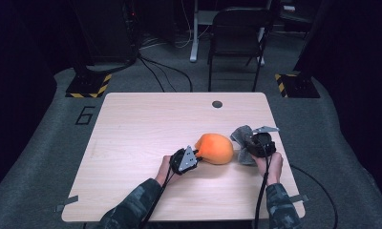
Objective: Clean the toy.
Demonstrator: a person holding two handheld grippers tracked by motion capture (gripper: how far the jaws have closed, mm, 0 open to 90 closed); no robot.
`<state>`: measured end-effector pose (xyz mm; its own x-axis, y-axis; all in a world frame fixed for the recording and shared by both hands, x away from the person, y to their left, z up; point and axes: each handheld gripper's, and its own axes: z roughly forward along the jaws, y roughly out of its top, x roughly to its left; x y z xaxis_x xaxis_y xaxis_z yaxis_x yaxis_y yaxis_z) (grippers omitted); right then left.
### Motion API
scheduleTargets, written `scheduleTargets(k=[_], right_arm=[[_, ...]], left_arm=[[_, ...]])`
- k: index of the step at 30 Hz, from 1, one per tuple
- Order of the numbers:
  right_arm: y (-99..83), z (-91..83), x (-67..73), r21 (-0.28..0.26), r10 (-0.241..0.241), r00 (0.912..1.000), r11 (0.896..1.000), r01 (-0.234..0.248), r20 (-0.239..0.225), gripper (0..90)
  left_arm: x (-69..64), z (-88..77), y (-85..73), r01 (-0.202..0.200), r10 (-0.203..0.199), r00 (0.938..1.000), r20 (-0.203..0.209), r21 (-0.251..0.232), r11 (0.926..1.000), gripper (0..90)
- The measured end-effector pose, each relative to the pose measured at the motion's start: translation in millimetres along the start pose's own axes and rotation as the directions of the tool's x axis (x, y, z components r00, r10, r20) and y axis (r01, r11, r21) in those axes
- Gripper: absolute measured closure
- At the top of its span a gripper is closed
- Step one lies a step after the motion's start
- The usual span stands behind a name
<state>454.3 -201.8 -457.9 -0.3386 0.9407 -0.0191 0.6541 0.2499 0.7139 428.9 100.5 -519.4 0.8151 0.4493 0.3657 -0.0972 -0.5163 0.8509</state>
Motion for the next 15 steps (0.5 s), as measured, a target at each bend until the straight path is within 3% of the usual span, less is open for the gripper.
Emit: scheduleTargets(k=[5, 7, 9, 10, 11, 12, 13, 14, 15], right_arm=[[0.4, -0.8, -0.6, 0.002, 0.003, 1.0, 1.0, -0.003, 0.0, 73.9], [0.6, -1.4, -2.4, -0.002, 0.003, 1.0, 1.0, -0.003, -0.001, 73.8], [0.7, -1.8, -3.0, -0.004, 0.007, 1.0, 1.0, -0.007, -0.002, 73.8], [0.8, -2.8, -4.2, -0.005, 0.011, 0.9999, 1.0, -0.011, -0.001, 73.8], [0.8, -3.0, -4.9, -0.007, 0.01, 1.0, 1.0, -0.01, -0.001, 73.8], [0.8, -3.0, -4.9, -0.007, 0.01, 1.0, 1.0, -0.01, -0.001, 73.8], [0.7, -4.0, -5.3, -0.008, 0.014, 0.9999, 1.0, -0.014, 0.001, 73.9], [0.8, -4.7, -5.3, -0.006, 0.019, 0.9998, 1.0, -0.019, 0.0, 73.9], [0.9, -5.1, -5.5, -0.006, 0.018, 0.9998, 1.0, -0.018, -0.001, 73.8]], left_arm=[[3.1, -1.5, 2.9, 0.051, -0.051, 0.9987, 0.004, -0.014, 0.9986, 76.1], [7.3, -5.3, 11.9, 0.116, -0.115, 0.9927, 0.035, -0.01, 0.9932, 76.1], [9.1, -7.3, 15.7, 0.137, -0.137, 0.9895, 0.048, -0.011, 0.9905, 76.0], [11.3, -11.0, 22.8, 0.187, -0.185, 0.9802, 0.071, -0.018, 0.9823, 75.9], [12.3, -13.4, 26.1, 0.21, -0.209, 0.9747, 0.08, -0.016, 0.9775, 76.0], [12.3, -13.4, 26.1, 0.21, -0.209, 0.9747, 0.08, -0.016, 0.9775, 76.0], [15.0, -17.3, 33.1, 0.272, -0.269, 0.9581, 0.098, -0.011, 0.9623, 75.9], [16.5, -19.5, 36.2, 0.292, -0.29, 0.9512, 0.104, -0.005, 0.9563, 75.9], [17.6, -21.5, 39.0, 0.322, -0.319, 0.9405, 0.116, 0.0, 0.9469, 75.9]])
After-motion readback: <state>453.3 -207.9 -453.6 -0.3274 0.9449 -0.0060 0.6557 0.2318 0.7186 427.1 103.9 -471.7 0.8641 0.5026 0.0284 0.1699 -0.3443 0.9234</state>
